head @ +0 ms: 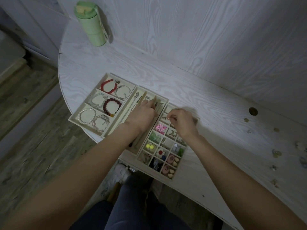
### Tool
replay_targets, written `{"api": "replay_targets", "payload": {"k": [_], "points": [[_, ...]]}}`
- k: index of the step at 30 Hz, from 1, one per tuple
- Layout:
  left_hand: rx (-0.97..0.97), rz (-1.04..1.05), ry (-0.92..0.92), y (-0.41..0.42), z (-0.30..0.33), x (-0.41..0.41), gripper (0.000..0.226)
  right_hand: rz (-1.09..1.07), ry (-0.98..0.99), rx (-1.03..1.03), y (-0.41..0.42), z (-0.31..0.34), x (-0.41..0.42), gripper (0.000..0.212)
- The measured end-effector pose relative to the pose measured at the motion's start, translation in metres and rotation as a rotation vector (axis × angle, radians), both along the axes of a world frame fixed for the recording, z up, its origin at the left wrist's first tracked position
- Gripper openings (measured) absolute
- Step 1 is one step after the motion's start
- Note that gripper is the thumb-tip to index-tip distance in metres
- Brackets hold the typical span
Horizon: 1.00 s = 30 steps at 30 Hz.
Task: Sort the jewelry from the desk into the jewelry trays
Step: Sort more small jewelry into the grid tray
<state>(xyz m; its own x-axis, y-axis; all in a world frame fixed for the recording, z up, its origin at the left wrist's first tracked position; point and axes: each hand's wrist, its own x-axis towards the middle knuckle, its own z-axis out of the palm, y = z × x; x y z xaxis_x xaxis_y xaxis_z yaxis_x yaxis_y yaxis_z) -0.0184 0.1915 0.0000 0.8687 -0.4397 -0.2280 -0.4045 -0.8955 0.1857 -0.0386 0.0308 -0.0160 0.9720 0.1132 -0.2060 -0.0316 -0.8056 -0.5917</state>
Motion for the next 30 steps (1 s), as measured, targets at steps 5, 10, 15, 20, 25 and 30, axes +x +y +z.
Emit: {"api": "replay_targets", "payload": {"k": [5,10,15,20,25,30], "points": [[-0.002,-0.001,-0.009,0.0,-0.002,-0.001,0.044,0.028,-0.004,0.001,0.003,-0.001,0.0,0.02],[-0.008,-0.001,0.001,0.0,-0.002,0.0,0.043,0.052,-0.013,-0.074,0.005,-0.001,-0.002,0.027],[-0.013,0.007,0.012,-0.001,0.0,0.0,0.041,0.03,-0.034,-0.185,0.008,0.002,-0.002,0.018],[-0.02,0.003,0.005,-0.002,0.003,0.0,0.042,0.037,-0.052,-0.381,0.014,0.009,-0.002,0.021],[-0.018,0.005,0.008,-0.004,0.003,0.0,0.043,0.084,-0.075,-0.467,0.021,0.015,0.0,0.032],[-0.002,-0.005,0.001,-0.006,0.001,0.001,0.037,0.151,-0.047,-0.518,0.028,0.018,0.008,0.043]]}}
